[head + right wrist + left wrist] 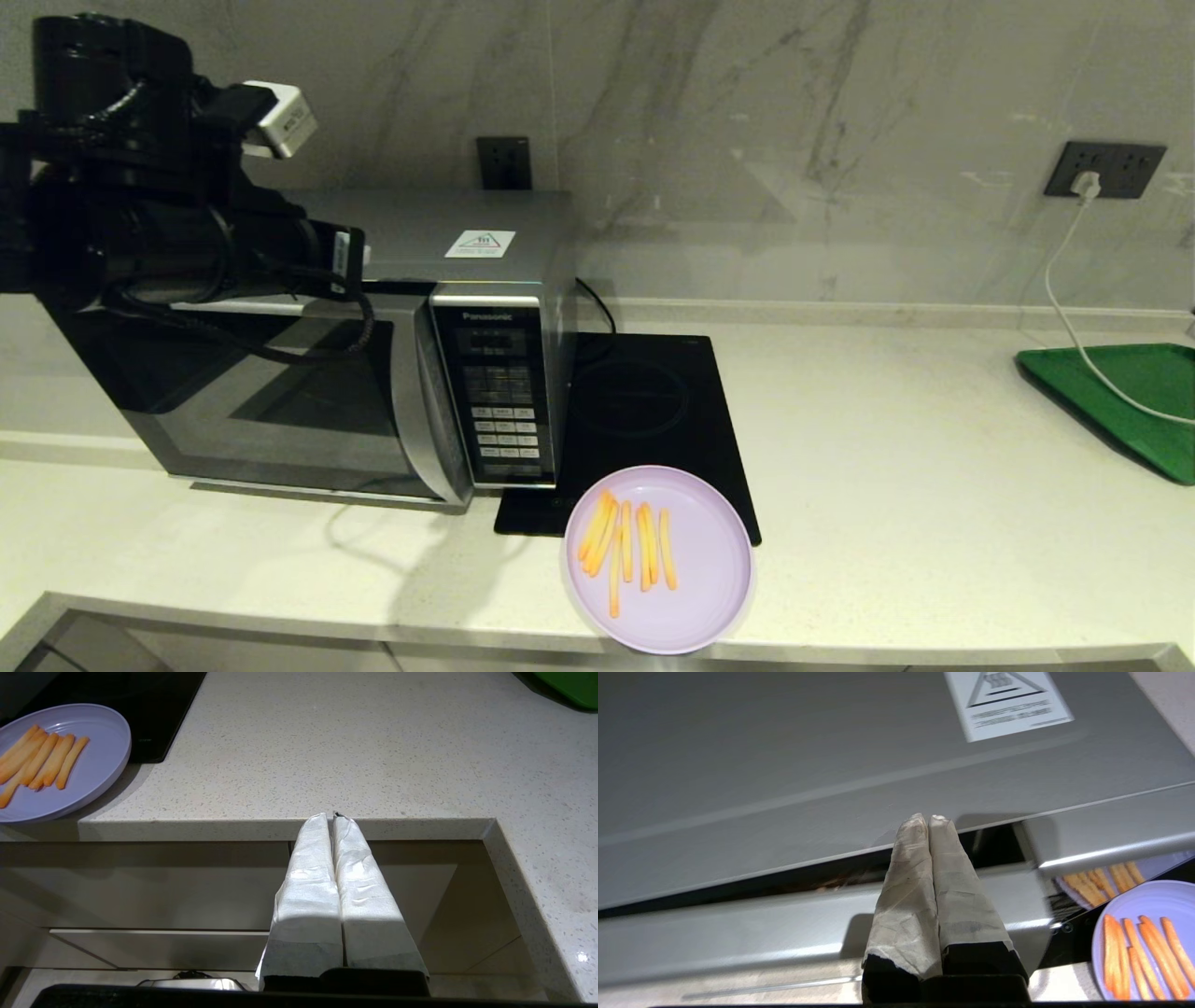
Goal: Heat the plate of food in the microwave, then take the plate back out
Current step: Open the microwave oven
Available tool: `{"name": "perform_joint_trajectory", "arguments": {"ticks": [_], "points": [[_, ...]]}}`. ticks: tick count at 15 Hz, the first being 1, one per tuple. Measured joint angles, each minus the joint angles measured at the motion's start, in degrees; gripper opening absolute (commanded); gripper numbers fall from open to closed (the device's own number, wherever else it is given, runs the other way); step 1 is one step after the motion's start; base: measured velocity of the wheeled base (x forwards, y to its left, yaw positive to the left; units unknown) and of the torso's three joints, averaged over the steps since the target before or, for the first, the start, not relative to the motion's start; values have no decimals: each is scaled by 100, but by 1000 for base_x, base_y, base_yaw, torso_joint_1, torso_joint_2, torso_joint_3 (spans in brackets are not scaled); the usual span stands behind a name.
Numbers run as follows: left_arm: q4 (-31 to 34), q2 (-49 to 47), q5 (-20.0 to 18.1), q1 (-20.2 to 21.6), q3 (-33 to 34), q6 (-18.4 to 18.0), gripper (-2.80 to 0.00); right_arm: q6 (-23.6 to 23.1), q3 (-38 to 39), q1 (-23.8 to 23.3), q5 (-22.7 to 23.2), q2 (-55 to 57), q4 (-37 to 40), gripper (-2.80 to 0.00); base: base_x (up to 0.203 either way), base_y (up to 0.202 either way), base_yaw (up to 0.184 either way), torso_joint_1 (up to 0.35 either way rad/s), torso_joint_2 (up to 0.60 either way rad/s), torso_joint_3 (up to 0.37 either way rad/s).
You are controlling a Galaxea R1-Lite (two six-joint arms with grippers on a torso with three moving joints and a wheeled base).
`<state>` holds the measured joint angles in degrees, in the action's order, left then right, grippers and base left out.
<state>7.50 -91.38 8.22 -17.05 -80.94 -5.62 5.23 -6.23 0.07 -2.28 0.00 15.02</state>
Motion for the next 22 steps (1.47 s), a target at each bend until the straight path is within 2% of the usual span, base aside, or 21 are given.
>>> {"name": "perform_joint_trajectory", "arguments": {"ticks": [4, 10, 13, 18, 22], "points": [[5, -439, 164, -120, -277, 41, -280, 0, 0, 0, 2, 0, 2, -280, 0, 0, 0, 0, 0, 0], [376, -530, 173, -151, -329, 224, -280, 3, 0, 2, 1, 0, 2, -280, 0, 0, 0, 0, 0, 0], [872, -401, 159, -216, -316, 434, -280, 3, 0, 0, 0, 0, 0, -280, 0, 0, 0, 0, 0, 0], [1290, -134, 177, -230, -200, 472, -280, 2, 0, 2, 0, 0, 1, -280, 0, 0, 0, 0, 0, 0], [1530, 290, 495, -204, -74, 452, -280, 0, 0, -2, -2, 0, 0, -280, 0, 0, 0, 0, 0, 0]]}}
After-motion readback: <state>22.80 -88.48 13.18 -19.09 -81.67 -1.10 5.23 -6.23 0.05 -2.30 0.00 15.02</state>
